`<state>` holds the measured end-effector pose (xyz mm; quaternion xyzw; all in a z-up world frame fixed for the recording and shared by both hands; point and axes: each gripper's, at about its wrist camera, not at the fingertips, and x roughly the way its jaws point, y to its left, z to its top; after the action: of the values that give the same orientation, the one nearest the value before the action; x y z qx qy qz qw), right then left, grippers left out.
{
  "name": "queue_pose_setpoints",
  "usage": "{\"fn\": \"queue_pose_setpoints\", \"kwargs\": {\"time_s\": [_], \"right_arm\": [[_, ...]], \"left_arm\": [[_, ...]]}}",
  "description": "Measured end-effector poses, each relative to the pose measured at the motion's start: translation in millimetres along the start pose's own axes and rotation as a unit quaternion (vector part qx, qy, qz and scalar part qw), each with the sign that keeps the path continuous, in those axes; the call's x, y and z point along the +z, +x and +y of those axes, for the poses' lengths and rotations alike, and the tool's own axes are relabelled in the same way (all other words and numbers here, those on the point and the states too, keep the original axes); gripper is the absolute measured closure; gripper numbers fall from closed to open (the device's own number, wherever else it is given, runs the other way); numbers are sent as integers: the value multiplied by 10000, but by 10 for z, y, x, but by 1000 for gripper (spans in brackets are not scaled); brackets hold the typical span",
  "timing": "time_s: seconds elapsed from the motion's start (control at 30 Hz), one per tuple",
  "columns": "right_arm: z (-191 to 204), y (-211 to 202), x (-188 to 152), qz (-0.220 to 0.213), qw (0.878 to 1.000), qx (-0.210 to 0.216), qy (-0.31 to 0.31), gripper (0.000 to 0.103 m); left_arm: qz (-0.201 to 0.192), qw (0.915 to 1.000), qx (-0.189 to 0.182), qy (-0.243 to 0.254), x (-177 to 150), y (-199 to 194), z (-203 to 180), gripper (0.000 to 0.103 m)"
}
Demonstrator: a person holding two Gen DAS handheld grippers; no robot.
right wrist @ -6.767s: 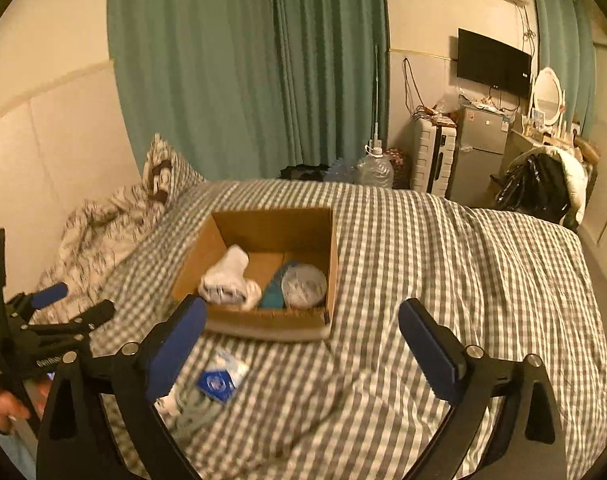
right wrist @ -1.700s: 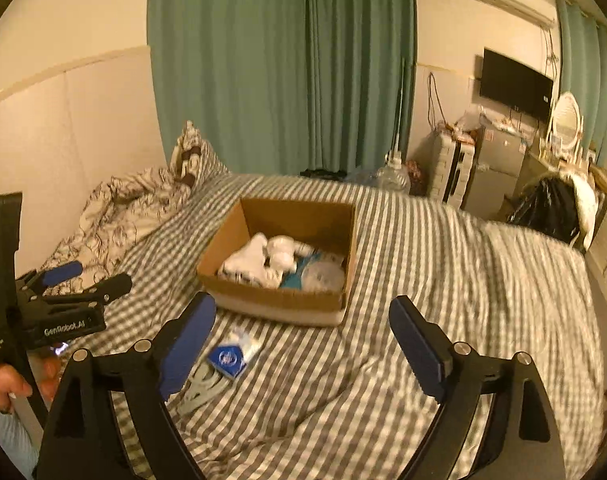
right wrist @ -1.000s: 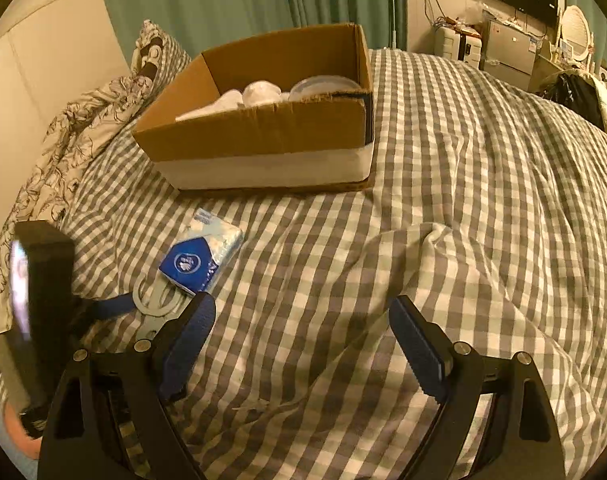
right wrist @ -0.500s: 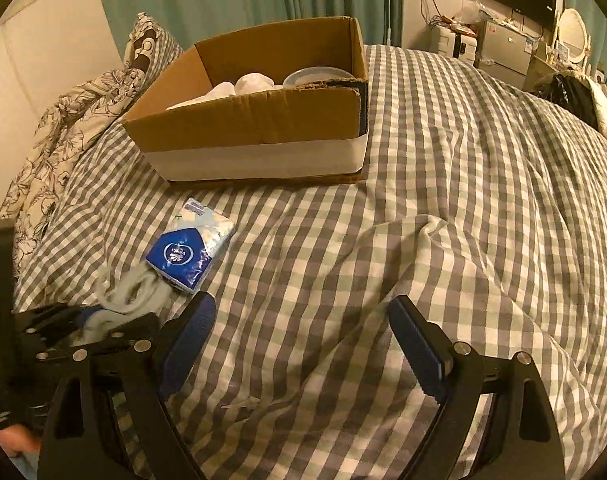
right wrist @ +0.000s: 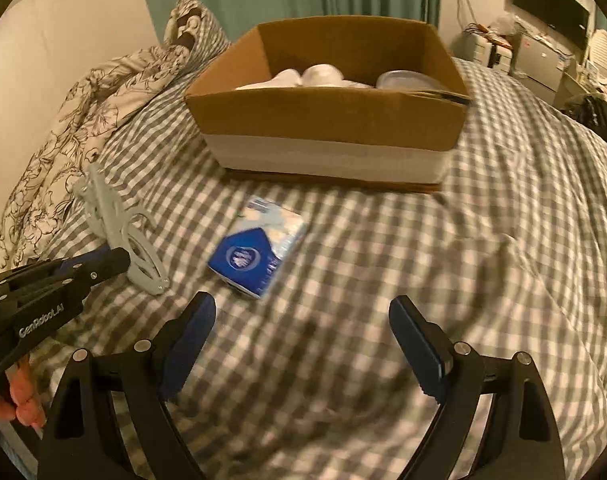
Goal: Organize objects
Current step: 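Grasp the green hanger with the left tool while the right tool grasps the blue tissue pack, then lower the hanger and tissue pack into the box and open both tools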
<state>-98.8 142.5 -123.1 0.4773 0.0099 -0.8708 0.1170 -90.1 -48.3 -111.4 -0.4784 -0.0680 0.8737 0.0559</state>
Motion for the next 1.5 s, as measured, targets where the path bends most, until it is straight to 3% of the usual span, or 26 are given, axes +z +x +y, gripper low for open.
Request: {"fn": "queue_pose_setpoints", "kwargs": {"time_s": [0.23,0.5,0.53,0.6,0.63,0.8,0.87,1.03,1.27,1.5], "right_arm": [[199,479,234,307,9993,165,106,14],[384,919,235,702,9975,-30,-2,14],[407,932,211,697,9974,-120,-102,16],[417,925,192,677,9972,-265,-174,31],[402,899,185,644,9974,-295,-159,40],[259,745,119,509,9985,-100,183,43],[219,659,93,452,9986,-86,245,43],[140,300,96,162,9994,-10,321,43],[91,-347,99,-438,9982,151,379,44],[48,-986,196,-1049,9937,190,336,44]], "left_arm": [[-202,9997,-12,-98,86,-21,151,95],[-40,9997,-205,-97,92,183,209,95],[-25,9996,-273,-93,93,209,211,95],[-39,9995,-302,-88,95,243,206,95],[-40,9996,-286,-61,91,259,196,94],[501,9987,39,46,8,535,160,94],[524,9986,75,-28,9,564,188,94],[56,9999,74,119,7,274,107,95],[-270,9989,29,390,-22,-227,-86,95],[-857,9935,-98,746,232,-799,-466,95]]}}
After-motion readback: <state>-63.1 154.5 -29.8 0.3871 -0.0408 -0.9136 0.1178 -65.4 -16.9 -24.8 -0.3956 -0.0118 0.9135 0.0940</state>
